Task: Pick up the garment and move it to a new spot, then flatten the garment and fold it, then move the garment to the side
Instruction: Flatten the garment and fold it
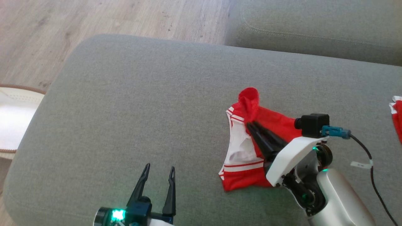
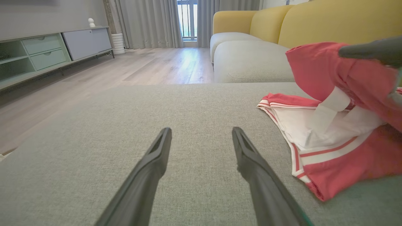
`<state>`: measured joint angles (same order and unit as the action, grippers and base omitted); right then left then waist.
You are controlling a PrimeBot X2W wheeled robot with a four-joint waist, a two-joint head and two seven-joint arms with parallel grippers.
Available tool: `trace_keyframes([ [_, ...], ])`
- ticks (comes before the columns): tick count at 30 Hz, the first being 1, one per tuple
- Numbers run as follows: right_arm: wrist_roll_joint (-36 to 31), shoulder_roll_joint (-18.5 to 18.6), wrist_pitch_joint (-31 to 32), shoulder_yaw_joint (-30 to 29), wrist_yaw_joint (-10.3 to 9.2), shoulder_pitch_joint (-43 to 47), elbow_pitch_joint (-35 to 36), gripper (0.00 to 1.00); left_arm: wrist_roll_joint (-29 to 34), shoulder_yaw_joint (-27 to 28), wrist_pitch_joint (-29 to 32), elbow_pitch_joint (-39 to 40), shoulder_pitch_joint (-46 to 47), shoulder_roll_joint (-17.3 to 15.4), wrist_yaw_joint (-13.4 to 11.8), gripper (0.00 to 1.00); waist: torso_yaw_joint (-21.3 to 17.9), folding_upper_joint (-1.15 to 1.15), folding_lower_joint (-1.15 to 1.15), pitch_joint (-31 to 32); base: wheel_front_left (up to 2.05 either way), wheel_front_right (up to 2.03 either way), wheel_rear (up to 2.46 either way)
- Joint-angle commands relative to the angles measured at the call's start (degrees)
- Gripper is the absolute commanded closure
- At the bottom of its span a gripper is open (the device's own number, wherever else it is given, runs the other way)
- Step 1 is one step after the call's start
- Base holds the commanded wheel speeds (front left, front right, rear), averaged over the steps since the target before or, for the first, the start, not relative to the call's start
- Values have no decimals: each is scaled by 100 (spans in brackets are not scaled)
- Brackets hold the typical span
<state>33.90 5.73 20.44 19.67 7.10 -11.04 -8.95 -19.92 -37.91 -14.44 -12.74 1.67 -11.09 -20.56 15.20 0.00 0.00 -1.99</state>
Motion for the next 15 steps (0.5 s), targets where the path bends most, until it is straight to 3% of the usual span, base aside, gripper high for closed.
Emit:
trace_keyframes([
  [1,43,-95,-139,59,39,-230,226,0,81,242,-56,122,67,48,41,0,-18,0,0,40,0,0,0],
  [8,-85,236,-510,-118,39,-33,499,0,-20,445,-56,137,-205,34,-4,0,-251,0,0,438,0,0,0],
  [15,-170,766,-1009,-664,39,507,933,0,29,630,-56,316,-351,-50,-89,0,-530,0,0,658,0,0,0],
])
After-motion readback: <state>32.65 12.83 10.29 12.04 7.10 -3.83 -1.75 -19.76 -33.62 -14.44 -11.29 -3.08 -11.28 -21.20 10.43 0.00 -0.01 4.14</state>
